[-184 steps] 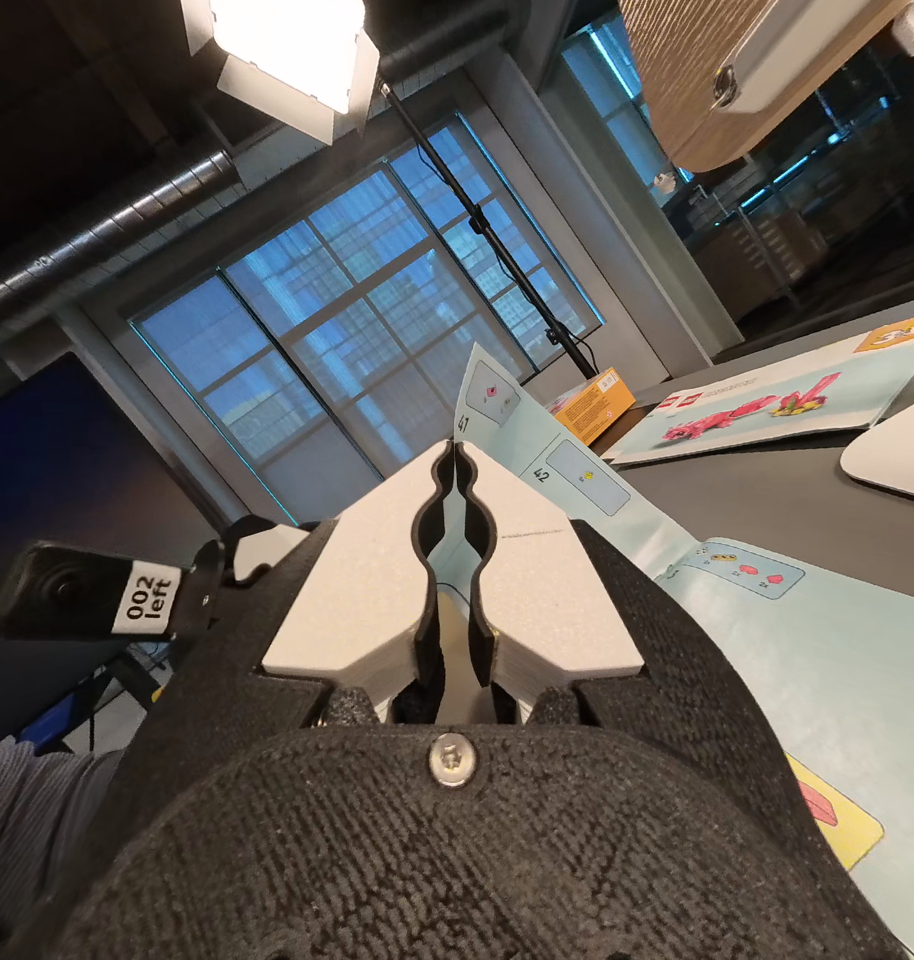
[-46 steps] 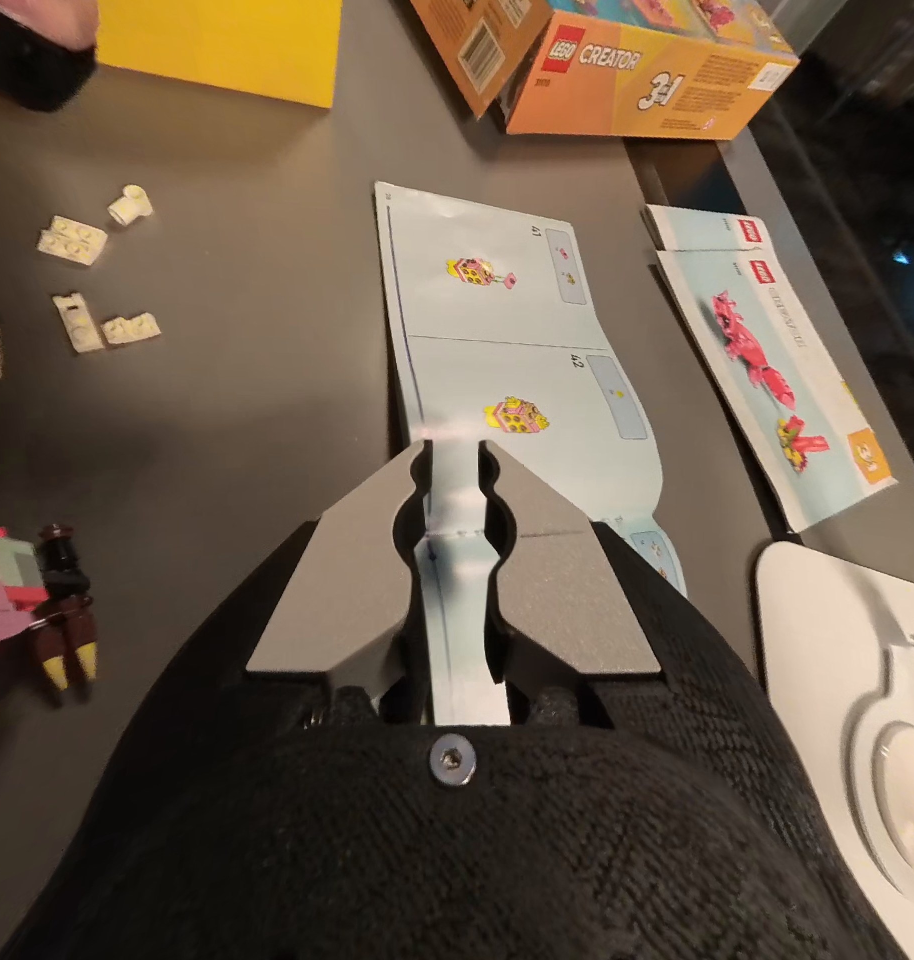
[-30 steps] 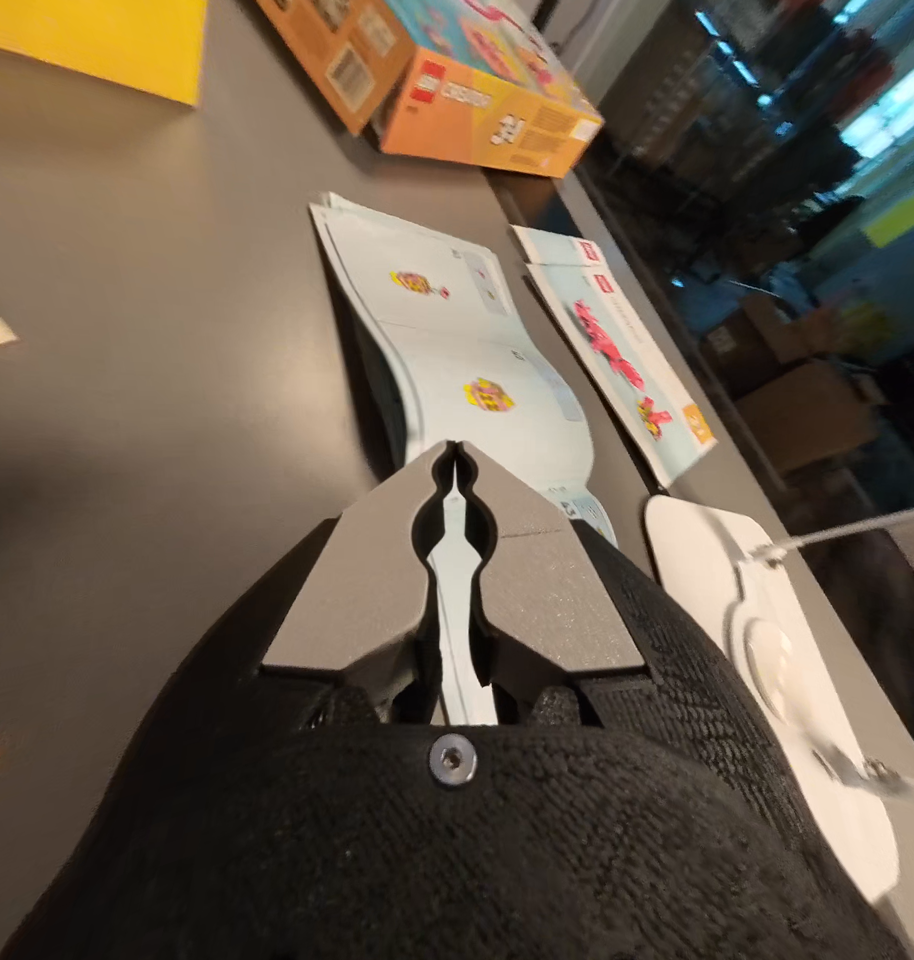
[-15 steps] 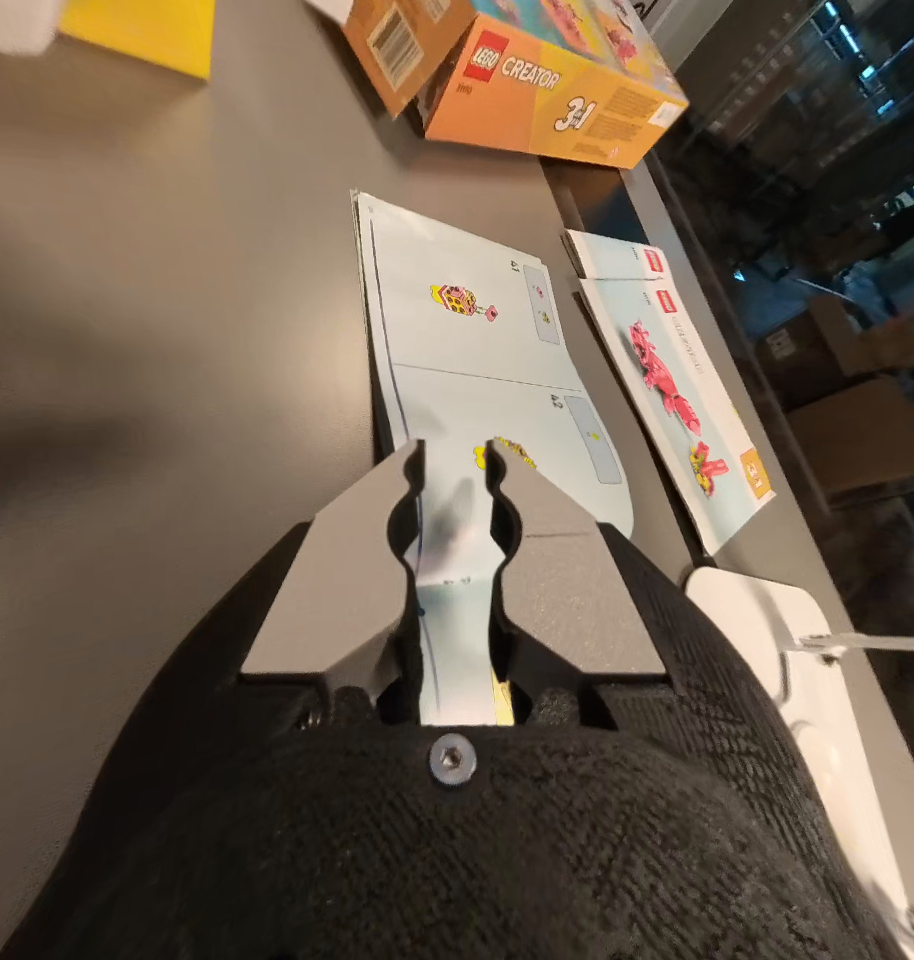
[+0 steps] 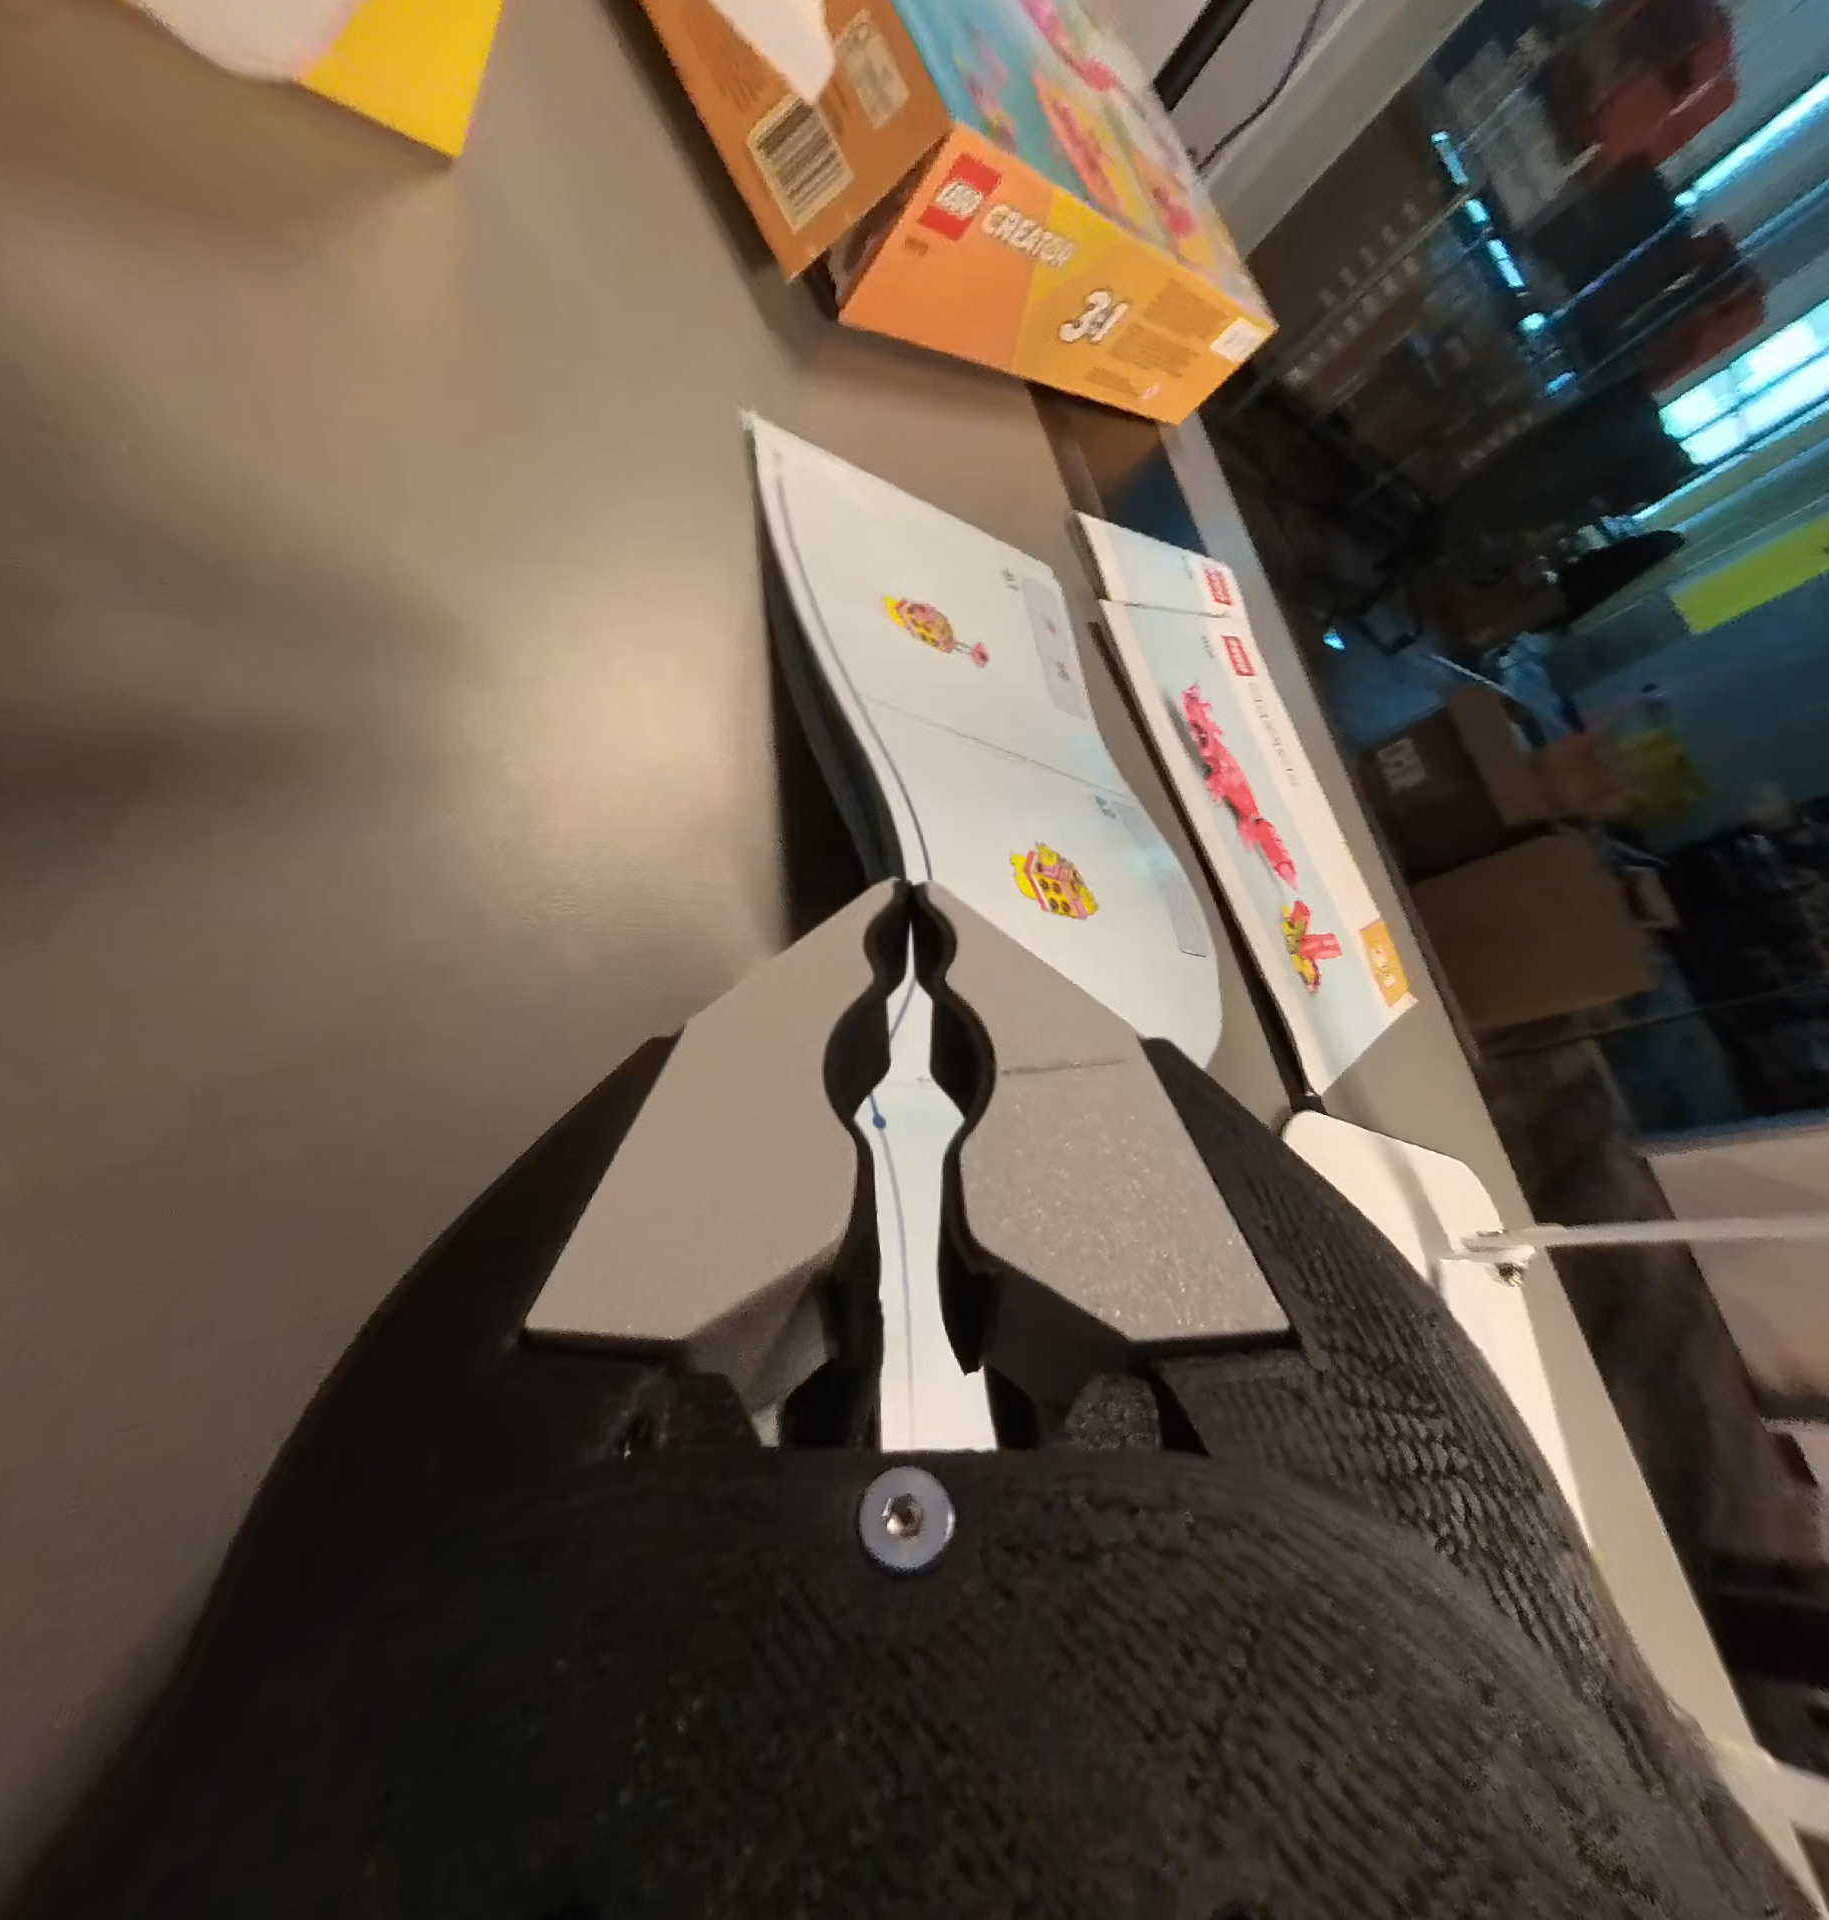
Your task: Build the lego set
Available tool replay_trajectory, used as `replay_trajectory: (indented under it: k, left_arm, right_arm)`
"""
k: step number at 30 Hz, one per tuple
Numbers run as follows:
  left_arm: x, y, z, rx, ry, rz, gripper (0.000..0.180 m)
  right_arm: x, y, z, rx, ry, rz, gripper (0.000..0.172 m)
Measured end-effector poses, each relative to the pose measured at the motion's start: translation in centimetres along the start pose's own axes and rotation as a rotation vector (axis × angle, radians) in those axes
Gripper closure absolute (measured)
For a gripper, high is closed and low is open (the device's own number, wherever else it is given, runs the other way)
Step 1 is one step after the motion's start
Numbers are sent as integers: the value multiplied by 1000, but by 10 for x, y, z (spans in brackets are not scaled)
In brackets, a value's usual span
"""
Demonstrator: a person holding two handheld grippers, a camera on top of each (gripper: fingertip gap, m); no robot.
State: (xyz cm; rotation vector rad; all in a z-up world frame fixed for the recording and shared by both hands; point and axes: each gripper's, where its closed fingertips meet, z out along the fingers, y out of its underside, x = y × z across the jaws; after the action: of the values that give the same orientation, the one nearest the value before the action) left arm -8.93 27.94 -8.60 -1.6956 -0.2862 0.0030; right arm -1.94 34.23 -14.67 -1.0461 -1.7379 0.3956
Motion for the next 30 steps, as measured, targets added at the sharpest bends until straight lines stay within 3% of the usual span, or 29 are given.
replay_trajectory:
  k: [7,9,12,14,25,30]
  left_arm:
    - [12,12,7,-70,82,-75,163]
    - [8,14,7,-75,66,-64,163]
    - [6,10,6,-57,60,-62,164]
    - [6,9,5,-48,52,-46,164]
    - [3,5,3,-32,48,-47,164]
    - [6,4,2,-30,70,-65,165]
  right_arm:
    - [16,0,-26,27,169,126,172]
    - [12,0,-29,38,153,134,172]
    - [4,4,-16,5,70,178,154]
    - [-1,4,-5,-9,30,169,152]
    - [-3,11,9,-85,46,54,160]
    - [13,12,4,-108,170,35,172]
